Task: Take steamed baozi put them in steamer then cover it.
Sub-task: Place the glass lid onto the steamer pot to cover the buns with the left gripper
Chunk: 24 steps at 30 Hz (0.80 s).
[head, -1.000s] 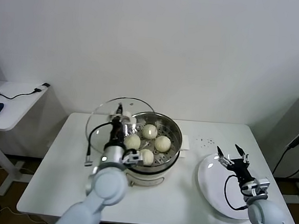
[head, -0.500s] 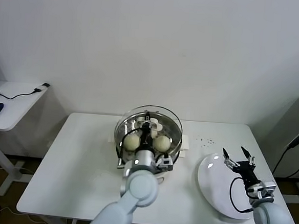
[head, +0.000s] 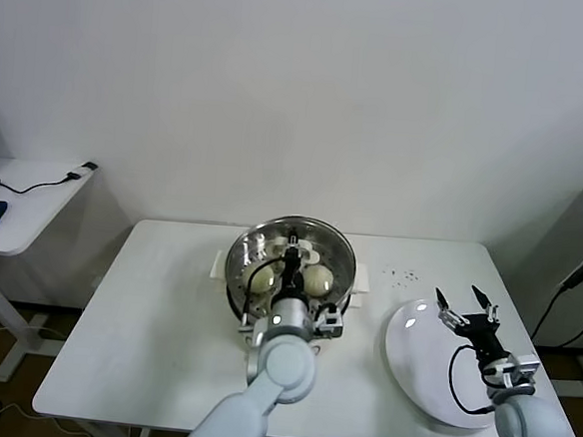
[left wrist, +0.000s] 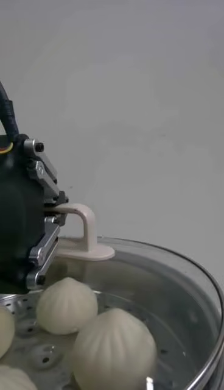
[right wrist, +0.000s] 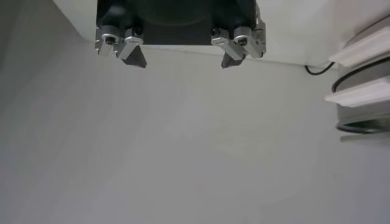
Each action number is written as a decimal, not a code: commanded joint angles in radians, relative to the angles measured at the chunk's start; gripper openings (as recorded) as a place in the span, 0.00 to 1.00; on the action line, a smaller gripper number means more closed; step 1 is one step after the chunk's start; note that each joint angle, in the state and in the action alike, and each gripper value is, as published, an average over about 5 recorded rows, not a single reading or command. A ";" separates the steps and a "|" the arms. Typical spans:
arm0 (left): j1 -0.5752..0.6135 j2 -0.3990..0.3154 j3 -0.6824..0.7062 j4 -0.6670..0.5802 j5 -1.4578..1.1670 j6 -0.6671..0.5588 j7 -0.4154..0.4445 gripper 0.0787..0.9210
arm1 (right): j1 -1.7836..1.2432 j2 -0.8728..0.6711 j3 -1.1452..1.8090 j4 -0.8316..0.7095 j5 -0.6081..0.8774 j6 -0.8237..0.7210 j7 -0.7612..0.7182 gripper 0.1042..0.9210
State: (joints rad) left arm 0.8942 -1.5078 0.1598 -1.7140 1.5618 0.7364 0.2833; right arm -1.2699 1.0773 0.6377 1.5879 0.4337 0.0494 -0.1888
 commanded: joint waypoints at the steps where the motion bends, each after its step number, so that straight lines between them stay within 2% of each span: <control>1: -0.002 -0.011 0.004 0.026 0.006 0.040 -0.007 0.08 | 0.001 0.003 0.004 0.000 -0.003 0.001 -0.002 0.88; 24: -0.002 -0.003 0.006 0.052 0.026 0.015 0.001 0.08 | -0.002 0.018 0.018 -0.005 -0.008 0.008 -0.010 0.88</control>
State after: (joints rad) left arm 0.8890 -1.5098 0.1690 -1.6706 1.5739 0.7364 0.2788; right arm -1.2717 1.0941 0.6530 1.5840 0.4261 0.0563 -0.1977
